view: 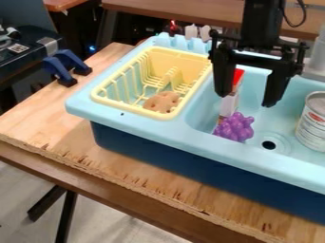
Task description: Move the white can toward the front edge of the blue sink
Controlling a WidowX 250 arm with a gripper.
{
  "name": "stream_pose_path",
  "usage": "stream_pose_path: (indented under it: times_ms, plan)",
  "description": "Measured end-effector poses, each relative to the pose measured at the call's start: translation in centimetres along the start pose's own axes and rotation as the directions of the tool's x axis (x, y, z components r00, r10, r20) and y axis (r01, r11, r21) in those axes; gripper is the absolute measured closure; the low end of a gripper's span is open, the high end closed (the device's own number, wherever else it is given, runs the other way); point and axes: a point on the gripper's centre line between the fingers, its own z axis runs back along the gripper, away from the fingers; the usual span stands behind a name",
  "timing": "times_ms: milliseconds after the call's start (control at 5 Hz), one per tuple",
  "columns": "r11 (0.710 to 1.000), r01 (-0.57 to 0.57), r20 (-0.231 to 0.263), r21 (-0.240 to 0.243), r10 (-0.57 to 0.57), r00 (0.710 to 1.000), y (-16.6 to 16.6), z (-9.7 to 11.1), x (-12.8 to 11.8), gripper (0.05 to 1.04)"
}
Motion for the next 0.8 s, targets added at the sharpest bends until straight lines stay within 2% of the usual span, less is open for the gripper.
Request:
stream_pose_path:
  times_ms: [200,400,800]
  plan:
    - [1.000,-0.008,-0.040,0.009,0.008,0.999,0.1,-1.5,0.2,0.073]
    - [0.999,-0.018,0.061,-0.029,0.020,0.998,-0.9,-2.3,1.9,0.073]
    - [0.994,0.009,0.175,-0.108,0.010,0.985,-3.4,-2.3,3.3,0.073]
